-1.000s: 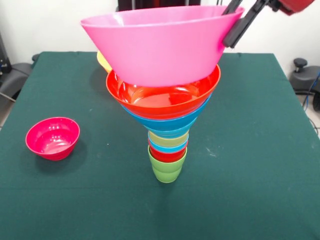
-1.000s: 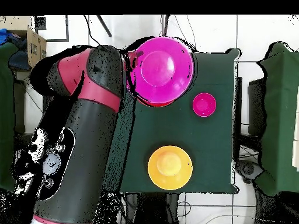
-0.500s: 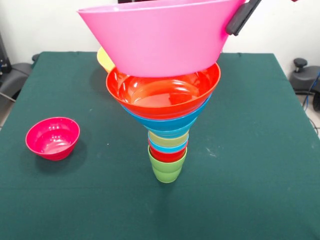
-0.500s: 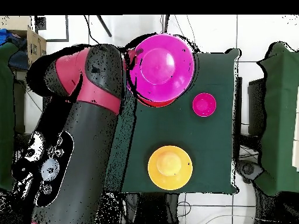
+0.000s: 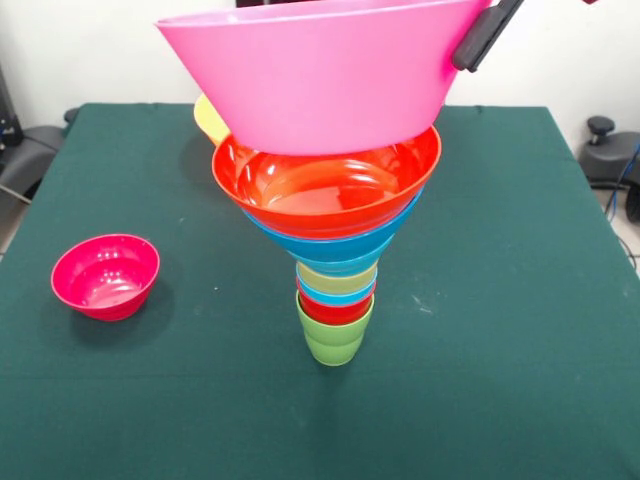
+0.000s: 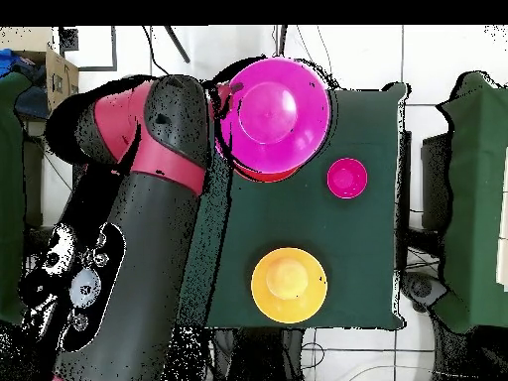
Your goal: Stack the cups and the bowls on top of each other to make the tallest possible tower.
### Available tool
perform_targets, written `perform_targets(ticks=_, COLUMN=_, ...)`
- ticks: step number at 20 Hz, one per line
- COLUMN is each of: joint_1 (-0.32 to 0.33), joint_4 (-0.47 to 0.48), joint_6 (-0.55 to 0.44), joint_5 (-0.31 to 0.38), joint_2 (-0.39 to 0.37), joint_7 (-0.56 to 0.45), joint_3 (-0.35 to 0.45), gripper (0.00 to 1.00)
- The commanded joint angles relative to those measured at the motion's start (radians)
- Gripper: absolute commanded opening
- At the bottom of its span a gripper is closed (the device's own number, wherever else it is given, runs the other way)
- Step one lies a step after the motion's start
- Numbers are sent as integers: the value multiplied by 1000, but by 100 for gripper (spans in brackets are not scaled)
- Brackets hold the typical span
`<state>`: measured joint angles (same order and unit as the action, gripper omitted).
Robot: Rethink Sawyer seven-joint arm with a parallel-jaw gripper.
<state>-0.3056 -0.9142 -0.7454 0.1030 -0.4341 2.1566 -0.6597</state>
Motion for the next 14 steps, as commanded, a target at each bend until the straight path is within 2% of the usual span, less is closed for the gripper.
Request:
perform_targets(ticks=1, joint_1=12, joint_4=-116, joint_6=-72, joint_5=33, joint_2=4, joint_7=-66, joint_3=126, gripper=0)
perform_targets(ticks=9, joint_1=2, joint_4=-140, joint_6=-55, joint_5=50, joint_2=6, joint_7=-68, joint_3=118, gripper=0)
perform_targets(ticks=14, joint_1=3, joint_4=-134, joint_6=-81, joint_5=54, joint_2=15, joint_7=-88, joint_3=117, gripper=0)
